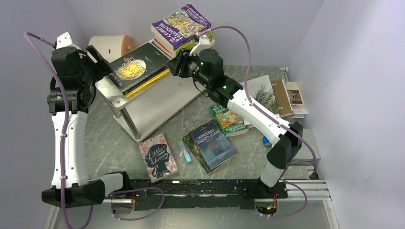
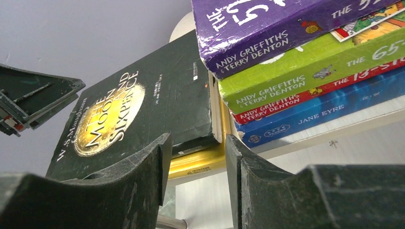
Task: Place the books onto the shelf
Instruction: Adjust the book on the shelf.
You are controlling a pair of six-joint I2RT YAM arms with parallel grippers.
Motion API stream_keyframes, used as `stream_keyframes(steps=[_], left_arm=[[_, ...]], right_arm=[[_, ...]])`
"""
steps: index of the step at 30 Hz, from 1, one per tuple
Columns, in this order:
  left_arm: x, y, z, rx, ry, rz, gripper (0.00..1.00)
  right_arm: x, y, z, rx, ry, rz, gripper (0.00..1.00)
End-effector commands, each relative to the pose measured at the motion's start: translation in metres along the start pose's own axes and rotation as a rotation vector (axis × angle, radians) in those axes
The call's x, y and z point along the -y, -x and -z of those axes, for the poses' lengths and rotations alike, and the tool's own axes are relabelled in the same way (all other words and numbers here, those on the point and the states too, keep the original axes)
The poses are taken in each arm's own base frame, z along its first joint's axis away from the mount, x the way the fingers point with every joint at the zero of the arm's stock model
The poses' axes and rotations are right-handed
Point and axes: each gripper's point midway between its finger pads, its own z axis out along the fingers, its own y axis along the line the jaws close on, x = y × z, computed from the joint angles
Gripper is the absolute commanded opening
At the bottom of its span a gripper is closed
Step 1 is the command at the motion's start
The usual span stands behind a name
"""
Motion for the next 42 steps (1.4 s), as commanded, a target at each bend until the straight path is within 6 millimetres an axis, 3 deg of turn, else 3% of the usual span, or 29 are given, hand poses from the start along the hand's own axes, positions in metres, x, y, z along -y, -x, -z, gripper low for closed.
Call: stream_keyframes(steps=[1,7,12,16,18,22,29,37,42], left_arm=[[0.006,0.01,0.004,0.031,-0.052,0.017,0.74],[0.006,0.009,0.002,0.023,-0.062,0.006,0.62],[0.012,0.011,0.004,0.014,-0.106,-0.015,0.5],[0.019,0.008,0.006,-0.007,-0.146,-0.026,0.46],[0.02,0.005,0.005,-0.021,-0.152,-0.029,0.48],[0.01,0.003,0.003,-0.02,-0.104,-0.031,0.63],[0.009,-0.002,-0.006,-0.031,-0.108,-0.034,0.59],[0.002,0.005,-0.021,-0.004,-0.077,-0.052,0.71],[0.02,-0.005,-0.032,-0.037,-0.188,-0.054,0.67]], right_arm=[[-0.006,0.005,-0.006,0.007,0.013,0.029,0.48],[-0.007,-0.001,-0.017,-0.016,0.021,0.051,0.45],[-0.008,-0.001,-0.015,-0.014,0.028,0.05,0.36],[-0.014,0.005,-0.009,-0.002,0.054,0.041,0.31],[-0.018,0.007,-0.006,-0.001,0.068,0.037,0.31],[-0.018,0.011,-0.002,0.009,0.067,0.029,0.31],[-0.017,0.007,-0.003,-0.005,0.06,0.028,0.31],[-0.013,0.004,-0.005,-0.017,0.045,0.029,0.36],[-0.012,0.003,-0.006,-0.019,0.038,0.035,0.37]])
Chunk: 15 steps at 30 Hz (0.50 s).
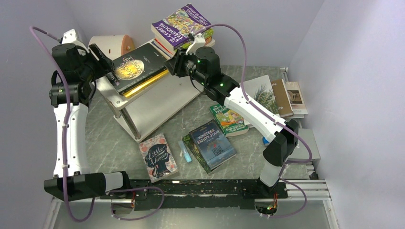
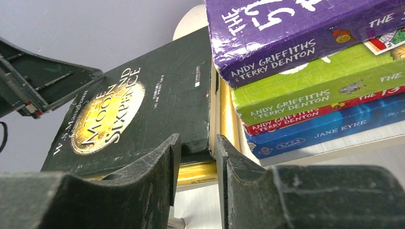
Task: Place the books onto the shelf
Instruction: Adjust the book on the shelf.
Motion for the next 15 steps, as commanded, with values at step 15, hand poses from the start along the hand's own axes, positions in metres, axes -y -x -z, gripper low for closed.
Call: stream_keyframes(steps=[15], left_arm=[[0.032,-0.003,0.003,-0.012,-0.209,-0.005,0.47]], right_arm=[[-0.024,0.018,0.019,0.012,0.08,-0.022,0.34]])
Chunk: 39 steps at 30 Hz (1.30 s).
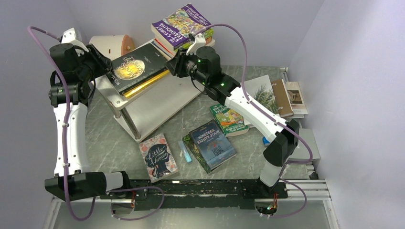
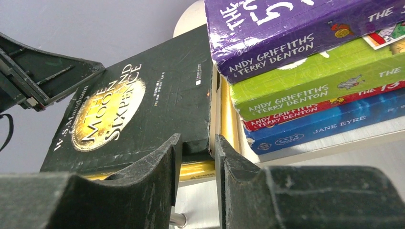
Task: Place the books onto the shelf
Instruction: Adjust the book on the shelf.
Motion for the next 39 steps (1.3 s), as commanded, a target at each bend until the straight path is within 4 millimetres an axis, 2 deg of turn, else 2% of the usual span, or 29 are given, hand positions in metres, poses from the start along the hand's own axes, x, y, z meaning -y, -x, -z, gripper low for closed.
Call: stream_keyframes(steps=[1,8,18,23,27,29,31,35,39], left_arm=[[0.024,-0.005,0.011,-0.017,-0.136,-0.004,0.47],[0.027,-0.007,0.015,-0.025,-0.153,0.001,0.46],[0.012,-0.003,0.018,-0.006,-0.053,0.02,0.49],[0.003,0.006,0.024,0.02,0.01,0.013,0.67],[0.002,0.023,0.036,0.068,0.041,-0.004,0.83],[0.0,0.03,0.043,0.091,0.062,-0.007,0.88],[-0.001,0.031,0.05,0.098,0.07,-0.011,0.91],[0.001,0.021,0.062,0.084,0.057,-0.006,0.92],[0.008,0.003,0.068,0.039,-0.001,0.009,0.93]], right_arm=[[-0.025,0.022,0.02,0.033,0.075,-0.019,0.34],[-0.025,0.028,0.029,0.056,0.073,-0.028,0.34],[-0.006,0.014,0.014,0.031,-0.007,-0.013,0.36],[-0.006,0.022,0.017,0.038,-0.026,-0.004,0.48],[-0.01,0.031,0.027,0.048,-0.023,-0.008,0.57],[-0.011,0.034,0.035,0.054,-0.02,-0.018,0.62],[-0.012,0.032,0.041,0.047,-0.013,-0.023,0.65],[-0.013,0.018,0.045,-0.002,0.002,-0.043,0.66],[-0.015,0.005,0.046,-0.044,0.025,-0.062,0.59]])
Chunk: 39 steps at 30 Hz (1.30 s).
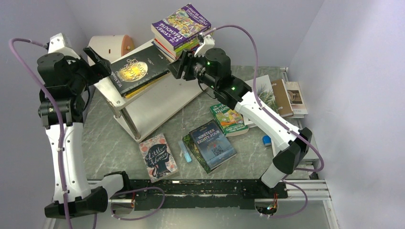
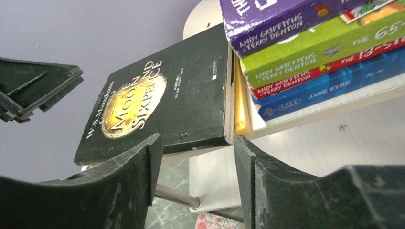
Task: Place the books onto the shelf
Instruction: Adjust the book on the shelf.
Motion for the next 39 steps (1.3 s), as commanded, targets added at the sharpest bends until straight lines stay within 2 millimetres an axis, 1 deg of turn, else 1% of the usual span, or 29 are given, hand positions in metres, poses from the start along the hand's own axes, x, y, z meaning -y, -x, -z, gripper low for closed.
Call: stream_keyframes(steps=[1,3,5,6,8,9,11,13,14,16,18,22,25,28,30,32,35,37,39], left_arm=[[0.007,-0.021,0.009,-0.062,-0.056,0.013,0.93],[0.011,-0.03,0.009,-0.096,-0.083,0.02,0.94],[0.011,-0.036,0.009,-0.112,-0.091,0.026,0.94],[0.011,-0.037,0.009,-0.114,-0.088,0.03,0.93],[0.011,-0.041,0.008,-0.123,-0.095,0.032,0.88],[0.012,-0.043,0.006,-0.132,-0.105,0.032,0.82],[0.014,-0.047,0.003,-0.153,-0.118,0.028,0.64],[0.015,-0.049,0.002,-0.173,-0.126,0.025,0.5],[0.016,-0.049,0.001,-0.176,-0.13,0.023,0.45],[0.018,-0.048,0.002,-0.17,-0.138,0.023,0.39],[0.019,-0.048,0.003,-0.171,-0.145,0.025,0.35],[0.016,-0.046,0.003,-0.163,-0.131,0.022,0.34],[0.017,-0.045,0.003,-0.16,-0.13,0.02,0.35],[0.013,-0.037,0.005,-0.14,-0.101,0.01,0.44],[0.011,-0.029,0.011,-0.12,-0.076,0.003,0.5],[0.014,-0.024,0.018,-0.106,-0.085,-0.001,0.55],[0.026,-0.026,0.026,-0.109,-0.153,-0.018,0.63],[0.038,-0.034,0.029,-0.127,-0.213,-0.041,0.68],[0.047,-0.039,0.035,-0.128,-0.254,-0.064,0.7]], right_arm=[[-0.005,-0.012,0.006,-0.045,0.028,-0.025,0.55],[-0.004,-0.015,0.004,-0.06,0.025,-0.024,0.49],[-0.003,-0.017,0.001,-0.066,0.022,-0.023,0.47],[-0.002,-0.017,-0.001,-0.065,0.019,-0.023,0.46],[-0.001,-0.017,-0.004,-0.063,0.013,-0.023,0.45],[0.0,-0.018,-0.006,-0.062,0.01,-0.023,0.43],[0.002,-0.017,-0.01,-0.056,-0.001,-0.021,0.4],[0.005,-0.016,-0.013,-0.05,-0.014,-0.013,0.38],[0.007,-0.016,-0.015,-0.046,-0.026,-0.009,0.37],[0.011,-0.015,-0.016,-0.04,-0.045,-0.003,0.35],[0.014,-0.016,-0.019,-0.043,-0.058,0.003,0.34],[0.017,-0.017,-0.019,-0.039,-0.069,0.004,0.34],[0.014,-0.015,-0.017,-0.037,-0.062,0.002,0.34],[0.013,-0.013,-0.01,-0.035,-0.058,0.004,0.35],[0.011,-0.007,0.001,-0.022,-0.055,0.001,0.38],[0.014,-0.006,0.015,-0.018,-0.065,-0.001,0.42],[0.032,-0.015,0.041,-0.029,-0.117,-0.007,0.47],[0.052,-0.031,0.06,-0.048,-0.177,-0.014,0.51],[0.079,-0.052,0.079,-0.086,-0.262,-0.018,0.55]])
